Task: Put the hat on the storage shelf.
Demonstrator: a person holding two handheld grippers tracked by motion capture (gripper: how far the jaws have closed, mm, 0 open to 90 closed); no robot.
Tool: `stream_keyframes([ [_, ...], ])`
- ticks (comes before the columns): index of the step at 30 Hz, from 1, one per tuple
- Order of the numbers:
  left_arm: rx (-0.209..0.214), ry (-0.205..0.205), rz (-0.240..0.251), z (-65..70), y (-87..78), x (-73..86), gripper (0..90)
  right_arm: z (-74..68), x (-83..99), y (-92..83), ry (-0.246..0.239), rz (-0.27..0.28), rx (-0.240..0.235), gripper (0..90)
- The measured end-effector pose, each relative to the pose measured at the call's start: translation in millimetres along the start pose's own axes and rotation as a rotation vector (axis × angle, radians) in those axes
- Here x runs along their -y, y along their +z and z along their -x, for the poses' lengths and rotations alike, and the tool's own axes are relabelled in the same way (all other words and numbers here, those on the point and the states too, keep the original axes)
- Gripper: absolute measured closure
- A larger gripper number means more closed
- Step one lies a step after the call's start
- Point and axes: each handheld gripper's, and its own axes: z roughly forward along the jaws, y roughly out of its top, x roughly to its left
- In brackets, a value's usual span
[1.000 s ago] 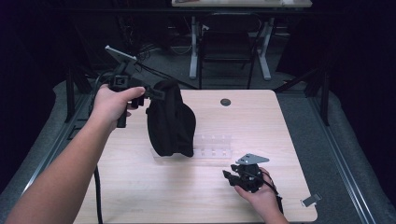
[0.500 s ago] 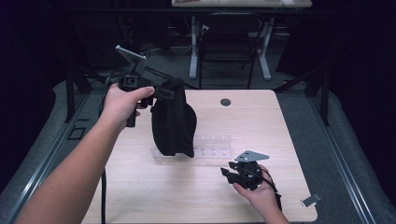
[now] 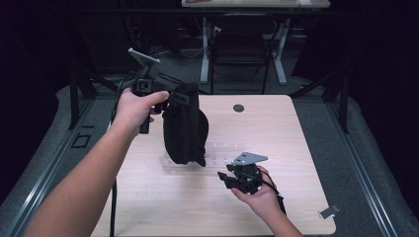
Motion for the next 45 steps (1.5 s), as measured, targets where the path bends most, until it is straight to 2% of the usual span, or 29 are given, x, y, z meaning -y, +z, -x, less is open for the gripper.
stream_keyframes([
  [10, 0.010, 0.009, -0.006, 3.2, 4.2, 0.2, 84.4, -12.1, -14.6, 16.7, -0.025, -0.012, -0.008, 59.7],
  [22, 0.016, 0.010, -0.003, 2.2, 4.2, 1.2, 84.4, -29.1, -35.7, 37.8, -0.053, 0.007, -0.033, 61.0],
  [24, 0.016, 0.010, -0.001, 1.4, 3.7, 1.4, 84.4, -32.1, -39.3, 42.0, -0.048, 0.009, -0.028, 63.7],
  [32, 0.019, 0.013, -0.002, 1.8, 3.8, 2.4, 84.3, -35.3, -42.8, 41.4, -0.067, 0.020, -0.024, 69.9],
  [40, 0.020, 0.021, -0.004, 2.2, 4.8, 2.4, 84.3, -38.2, -46.0, 37.3, -0.081, 0.032, -0.025, 70.7],
  [45, 0.028, 0.021, -0.004, 3.6, 6.8, 1.3, 83.4, -40.7, -45.5, 35.8, -0.099, 0.026, -0.006, 75.6],
])
